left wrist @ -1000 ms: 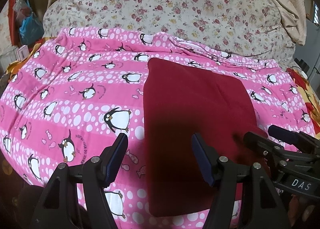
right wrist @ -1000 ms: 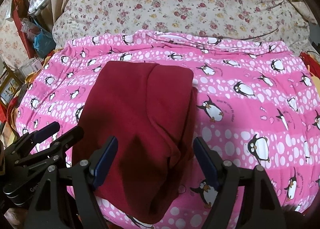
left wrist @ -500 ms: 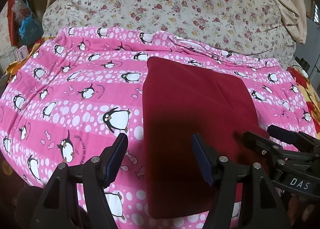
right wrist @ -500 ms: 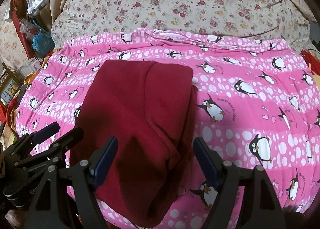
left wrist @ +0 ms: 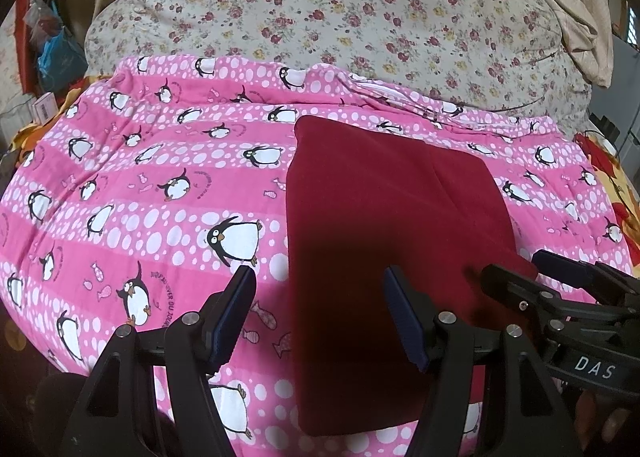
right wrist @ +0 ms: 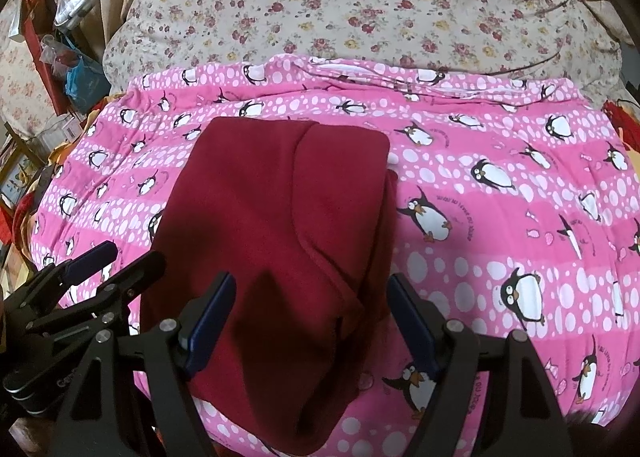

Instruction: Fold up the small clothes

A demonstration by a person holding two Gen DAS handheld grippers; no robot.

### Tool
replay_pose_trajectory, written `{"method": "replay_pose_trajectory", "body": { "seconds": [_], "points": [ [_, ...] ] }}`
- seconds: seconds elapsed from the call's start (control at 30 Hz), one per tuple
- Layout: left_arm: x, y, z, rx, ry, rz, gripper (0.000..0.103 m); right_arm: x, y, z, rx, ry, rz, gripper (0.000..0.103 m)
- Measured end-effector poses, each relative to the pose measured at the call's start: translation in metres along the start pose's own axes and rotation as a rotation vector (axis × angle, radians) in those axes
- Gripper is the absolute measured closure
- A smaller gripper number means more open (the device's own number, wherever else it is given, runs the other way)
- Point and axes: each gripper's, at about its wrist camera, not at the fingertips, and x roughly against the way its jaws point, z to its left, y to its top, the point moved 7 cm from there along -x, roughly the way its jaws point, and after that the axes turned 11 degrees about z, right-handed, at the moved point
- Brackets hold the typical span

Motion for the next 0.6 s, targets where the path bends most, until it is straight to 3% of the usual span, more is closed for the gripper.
{"method": "replay_pose_trajectory", "body": {
  "seconds": [0.6],
  "points": [
    [0.0024,0.0033,0.0028,0.011,-0.020,-0.003,0.057,-0.0017,0.0010,0.0031,0.006,0.003,0.011,0.022]
  ]
}}
